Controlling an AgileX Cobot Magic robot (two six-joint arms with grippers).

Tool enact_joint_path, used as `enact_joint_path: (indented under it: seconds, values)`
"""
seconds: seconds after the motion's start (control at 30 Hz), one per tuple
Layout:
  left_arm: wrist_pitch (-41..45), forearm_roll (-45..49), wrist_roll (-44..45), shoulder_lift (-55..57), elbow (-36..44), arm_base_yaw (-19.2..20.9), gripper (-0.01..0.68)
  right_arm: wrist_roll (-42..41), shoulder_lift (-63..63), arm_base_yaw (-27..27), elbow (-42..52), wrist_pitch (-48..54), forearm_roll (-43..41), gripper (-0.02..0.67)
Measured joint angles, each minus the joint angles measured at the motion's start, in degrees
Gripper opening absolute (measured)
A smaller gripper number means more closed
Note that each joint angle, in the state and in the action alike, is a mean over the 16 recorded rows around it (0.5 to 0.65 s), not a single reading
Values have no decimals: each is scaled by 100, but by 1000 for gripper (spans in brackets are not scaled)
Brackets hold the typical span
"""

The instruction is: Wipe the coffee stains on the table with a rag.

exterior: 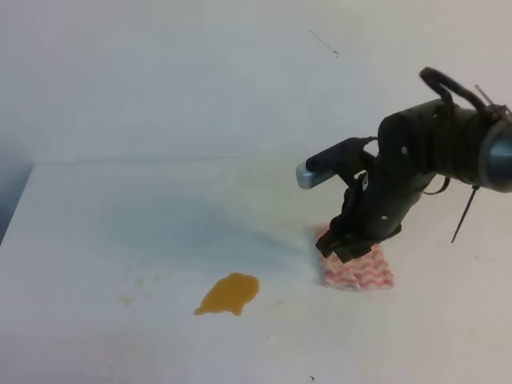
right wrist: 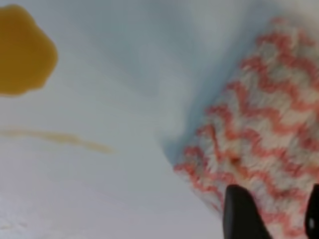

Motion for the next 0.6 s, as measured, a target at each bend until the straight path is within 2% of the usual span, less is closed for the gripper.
enact_joint_path:
  seconds: [0.37, 0.6]
  values:
    - [0, 0, 0, 0, 0, 0, -1, 37, 771, 70, -105, 49, 202, 277]
    - [0, 0, 0, 0, 0, 0, -1, 7, 991, 68, -198, 169, 290, 206]
